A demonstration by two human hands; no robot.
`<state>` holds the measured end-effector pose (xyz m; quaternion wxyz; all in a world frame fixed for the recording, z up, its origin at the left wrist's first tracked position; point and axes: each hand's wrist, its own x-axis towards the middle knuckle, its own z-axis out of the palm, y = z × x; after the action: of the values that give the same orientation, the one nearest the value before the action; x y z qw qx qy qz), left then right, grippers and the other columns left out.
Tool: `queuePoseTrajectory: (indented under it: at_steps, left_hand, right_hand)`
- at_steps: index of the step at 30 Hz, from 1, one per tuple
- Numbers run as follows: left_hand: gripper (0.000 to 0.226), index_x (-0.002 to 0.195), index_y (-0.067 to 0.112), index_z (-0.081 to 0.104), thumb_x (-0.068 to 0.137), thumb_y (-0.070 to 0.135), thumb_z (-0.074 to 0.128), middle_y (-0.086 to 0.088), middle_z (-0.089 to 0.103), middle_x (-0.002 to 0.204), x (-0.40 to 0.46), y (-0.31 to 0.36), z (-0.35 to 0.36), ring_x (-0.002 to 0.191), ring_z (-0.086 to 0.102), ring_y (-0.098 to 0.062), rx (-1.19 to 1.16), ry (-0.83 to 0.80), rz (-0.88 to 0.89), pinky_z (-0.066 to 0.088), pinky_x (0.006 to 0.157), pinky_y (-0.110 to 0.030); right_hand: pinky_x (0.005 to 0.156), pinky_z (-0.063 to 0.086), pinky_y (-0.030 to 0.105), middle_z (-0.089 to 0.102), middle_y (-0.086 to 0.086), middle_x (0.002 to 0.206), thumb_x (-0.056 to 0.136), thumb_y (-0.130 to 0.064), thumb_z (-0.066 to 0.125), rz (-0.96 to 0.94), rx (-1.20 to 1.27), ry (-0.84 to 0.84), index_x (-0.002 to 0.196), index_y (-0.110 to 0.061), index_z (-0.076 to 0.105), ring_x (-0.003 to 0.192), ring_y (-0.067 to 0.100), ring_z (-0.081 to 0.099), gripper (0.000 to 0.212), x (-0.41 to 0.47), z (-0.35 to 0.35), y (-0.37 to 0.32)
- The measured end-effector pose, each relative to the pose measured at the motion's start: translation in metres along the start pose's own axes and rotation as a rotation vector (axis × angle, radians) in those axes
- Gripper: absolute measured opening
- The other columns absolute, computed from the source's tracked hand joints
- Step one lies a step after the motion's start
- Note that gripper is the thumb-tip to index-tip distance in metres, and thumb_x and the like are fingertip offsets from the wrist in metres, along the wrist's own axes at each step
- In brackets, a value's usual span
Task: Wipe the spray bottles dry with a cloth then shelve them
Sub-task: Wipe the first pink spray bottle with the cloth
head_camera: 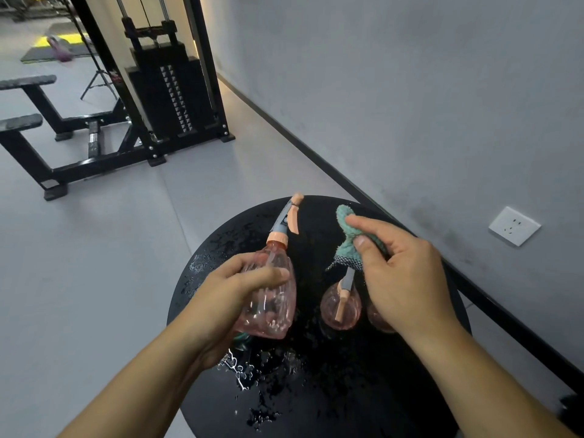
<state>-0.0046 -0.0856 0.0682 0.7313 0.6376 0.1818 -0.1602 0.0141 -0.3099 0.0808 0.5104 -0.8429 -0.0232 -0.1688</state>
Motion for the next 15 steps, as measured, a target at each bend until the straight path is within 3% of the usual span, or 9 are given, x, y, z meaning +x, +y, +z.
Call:
queuePoseTrajectory:
  at_steps: [4,6,8,10,13,15]
  left_hand:
    - [0.051,0.122,0.009,0.072,0.078,0.035,0.078,-0.011,0.074,0.098,0.0,0.0025,-0.002,0.08,0.068,-0.03,-0.097,-0.02,-0.003,0.055,0.076,-0.044]
    - [0.042,0.123,0.014,0.072,0.087,0.036,0.068,-0.008,0.074,0.094,-0.0017,0.0037,-0.0022,0.077,0.068,-0.026,-0.145,-0.042,-0.012,0.057,0.072,-0.043]
    - [0.04,0.12,0.016,0.074,0.086,0.037,0.071,-0.009,0.072,0.094,-0.004,0.0058,-0.0026,0.076,0.067,-0.025,-0.197,-0.088,-0.015,0.058,0.067,-0.04]
    - [0.045,0.117,0.016,0.076,0.078,0.038,0.083,-0.01,0.074,0.1,-0.0036,0.0061,-0.004,0.081,0.072,-0.026,-0.224,-0.141,-0.013,0.061,0.067,-0.04]
    - [0.074,0.129,0.007,0.068,0.064,0.036,0.091,-0.015,0.074,0.106,-0.0011,0.005,-0.0059,0.087,0.073,-0.028,-0.219,-0.163,-0.011,0.063,0.072,-0.04]
    - [0.076,0.129,0.002,0.064,0.064,0.032,0.091,-0.017,0.069,0.107,-0.0005,0.0056,-0.0052,0.086,0.07,-0.029,-0.229,-0.147,0.003,0.063,0.072,-0.042]
  right_hand:
    - [0.082,0.043,-0.002,0.07,-0.024,0.108,0.095,-0.008,0.065,0.008,0.021,-0.014,0.116,-0.032,0.074,0.099,-0.015,0.061,0.033,-0.0019,0.0017,-0.0002]
    - [0.081,0.045,0.0,0.072,-0.022,0.105,0.095,-0.007,0.065,0.007,0.024,-0.017,0.116,-0.032,0.075,0.092,-0.013,0.063,0.034,-0.0032,0.0022,-0.0009]
    - [0.081,0.043,-0.001,0.071,-0.023,0.106,0.094,-0.007,0.066,0.002,0.022,-0.008,0.114,-0.032,0.075,0.095,-0.014,0.063,0.034,-0.0029,0.0024,-0.0013]
    - [0.083,0.041,-0.002,0.07,-0.024,0.107,0.094,-0.007,0.066,-0.001,0.019,-0.007,0.114,-0.032,0.075,0.1,-0.015,0.061,0.034,-0.0022,0.0024,-0.0018]
    - [0.084,0.041,-0.002,0.07,-0.025,0.108,0.094,-0.006,0.066,-0.005,0.012,-0.01,0.115,-0.032,0.075,0.102,-0.016,0.06,0.034,-0.0019,0.002,-0.0017]
    - [0.084,0.041,-0.002,0.07,-0.025,0.109,0.094,-0.006,0.066,-0.008,0.011,-0.007,0.116,-0.031,0.075,0.102,-0.016,0.06,0.034,-0.0015,0.0016,-0.0013]
